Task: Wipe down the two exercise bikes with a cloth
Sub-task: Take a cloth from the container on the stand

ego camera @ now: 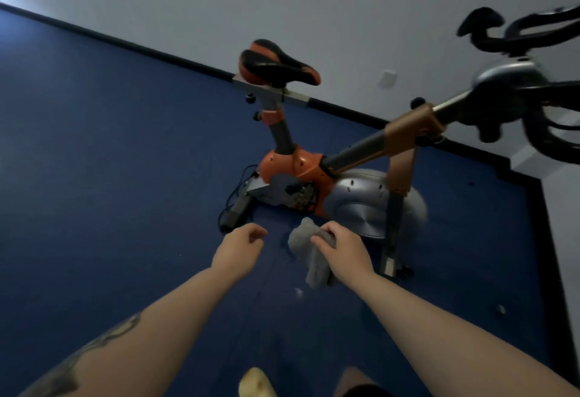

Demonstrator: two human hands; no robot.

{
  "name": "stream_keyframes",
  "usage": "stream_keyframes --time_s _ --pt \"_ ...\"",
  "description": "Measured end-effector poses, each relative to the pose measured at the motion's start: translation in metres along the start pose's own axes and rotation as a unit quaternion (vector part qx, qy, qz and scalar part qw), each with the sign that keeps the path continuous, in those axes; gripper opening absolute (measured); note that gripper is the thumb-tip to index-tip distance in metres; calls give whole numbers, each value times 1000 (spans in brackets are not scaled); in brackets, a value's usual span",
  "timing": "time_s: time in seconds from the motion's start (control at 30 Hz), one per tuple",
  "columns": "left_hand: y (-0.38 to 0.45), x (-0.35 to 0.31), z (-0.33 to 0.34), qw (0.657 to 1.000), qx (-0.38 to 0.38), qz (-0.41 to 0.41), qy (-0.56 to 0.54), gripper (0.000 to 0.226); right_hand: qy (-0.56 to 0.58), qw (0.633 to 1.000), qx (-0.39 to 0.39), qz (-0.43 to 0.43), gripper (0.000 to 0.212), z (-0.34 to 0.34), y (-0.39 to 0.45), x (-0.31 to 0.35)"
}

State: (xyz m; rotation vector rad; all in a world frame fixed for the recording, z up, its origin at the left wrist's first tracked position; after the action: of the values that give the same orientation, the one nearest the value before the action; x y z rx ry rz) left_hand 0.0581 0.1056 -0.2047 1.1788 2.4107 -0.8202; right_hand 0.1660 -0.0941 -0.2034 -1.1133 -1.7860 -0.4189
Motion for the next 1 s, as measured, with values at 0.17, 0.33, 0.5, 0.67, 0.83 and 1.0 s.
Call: stream_keyframes --time_s 0.17,0.33,0.5,0.67,0.83,1.0 --pt "37 42 -42 1000 -4 -19 -11 25 -10 1000 12 -20 14 42 50 44" --pt "87 67 -78 999 -17 -32 -14 25 -16 999 38 -25 16 84 114 70" --pt "144 91 -119 998 -30 -53 -13 22 -10 997 72 -29 15 121 186 94" --pt "189 126 -155 996 -27 -84 -29 23 -45 992 107 -40 18 152 252 122" --pt "235 161 -191 995 -23 -94 -36 23 -44 992 116 -39 17 192 310 158" --pt "314 199 -248 998 -8 -63 -19 25 -55 992 108 -42 14 244 380 193"
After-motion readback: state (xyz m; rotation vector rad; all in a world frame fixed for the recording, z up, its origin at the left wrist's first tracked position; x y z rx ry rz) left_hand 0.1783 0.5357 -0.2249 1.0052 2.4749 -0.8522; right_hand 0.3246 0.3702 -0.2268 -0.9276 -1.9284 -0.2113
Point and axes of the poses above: each hand's wrist, its own y-axis towards the middle knuckle, its own z-axis out of the palm, x = y × z, the point moved 2 cm from there along y, towards the middle knuckle, and after that the axes turned 13 degrees about y, right-handed, at the moved point
